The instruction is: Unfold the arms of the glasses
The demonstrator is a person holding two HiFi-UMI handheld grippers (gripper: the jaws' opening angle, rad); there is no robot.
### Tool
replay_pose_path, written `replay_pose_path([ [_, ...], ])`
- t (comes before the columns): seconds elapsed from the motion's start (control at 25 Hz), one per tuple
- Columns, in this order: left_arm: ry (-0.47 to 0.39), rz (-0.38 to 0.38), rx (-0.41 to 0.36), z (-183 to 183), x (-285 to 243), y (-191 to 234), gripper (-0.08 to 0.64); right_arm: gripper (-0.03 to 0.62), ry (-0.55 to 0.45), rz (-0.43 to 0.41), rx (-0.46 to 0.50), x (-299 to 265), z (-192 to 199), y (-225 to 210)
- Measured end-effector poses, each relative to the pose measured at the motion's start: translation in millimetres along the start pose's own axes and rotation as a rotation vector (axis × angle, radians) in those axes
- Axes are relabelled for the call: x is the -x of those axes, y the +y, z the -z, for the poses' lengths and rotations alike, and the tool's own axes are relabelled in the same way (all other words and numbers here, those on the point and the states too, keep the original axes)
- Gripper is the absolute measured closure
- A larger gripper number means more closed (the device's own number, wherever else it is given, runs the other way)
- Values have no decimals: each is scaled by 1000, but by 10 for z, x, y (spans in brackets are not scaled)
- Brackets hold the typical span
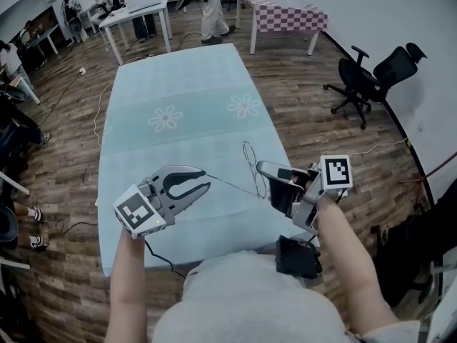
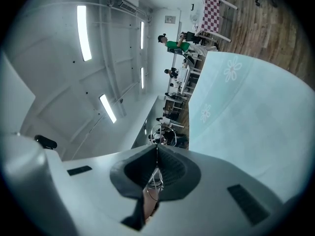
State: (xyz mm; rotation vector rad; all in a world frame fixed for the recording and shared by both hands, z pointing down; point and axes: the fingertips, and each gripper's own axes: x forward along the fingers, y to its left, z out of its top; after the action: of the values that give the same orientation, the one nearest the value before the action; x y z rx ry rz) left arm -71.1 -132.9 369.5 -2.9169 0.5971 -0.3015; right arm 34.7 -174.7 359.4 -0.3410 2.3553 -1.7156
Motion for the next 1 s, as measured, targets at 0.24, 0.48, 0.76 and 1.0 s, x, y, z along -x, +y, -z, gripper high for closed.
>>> replay_pose_path([
  [0.24, -1, 21, 16, 31, 62, -105, 471, 581, -23, 29, 23, 40, -36, -74],
  [0.48, 5, 52, 33, 65, 89, -242, 480, 581, -74, 59, 47, 97, -99, -131],
  [0.76, 8, 78, 64, 120, 86, -382, 505, 581, -96, 71, 43, 140, -159, -168],
  [1.0, 5, 96, 86, 110, 74, -464, 538, 581, -104, 74, 42, 161, -187, -214],
])
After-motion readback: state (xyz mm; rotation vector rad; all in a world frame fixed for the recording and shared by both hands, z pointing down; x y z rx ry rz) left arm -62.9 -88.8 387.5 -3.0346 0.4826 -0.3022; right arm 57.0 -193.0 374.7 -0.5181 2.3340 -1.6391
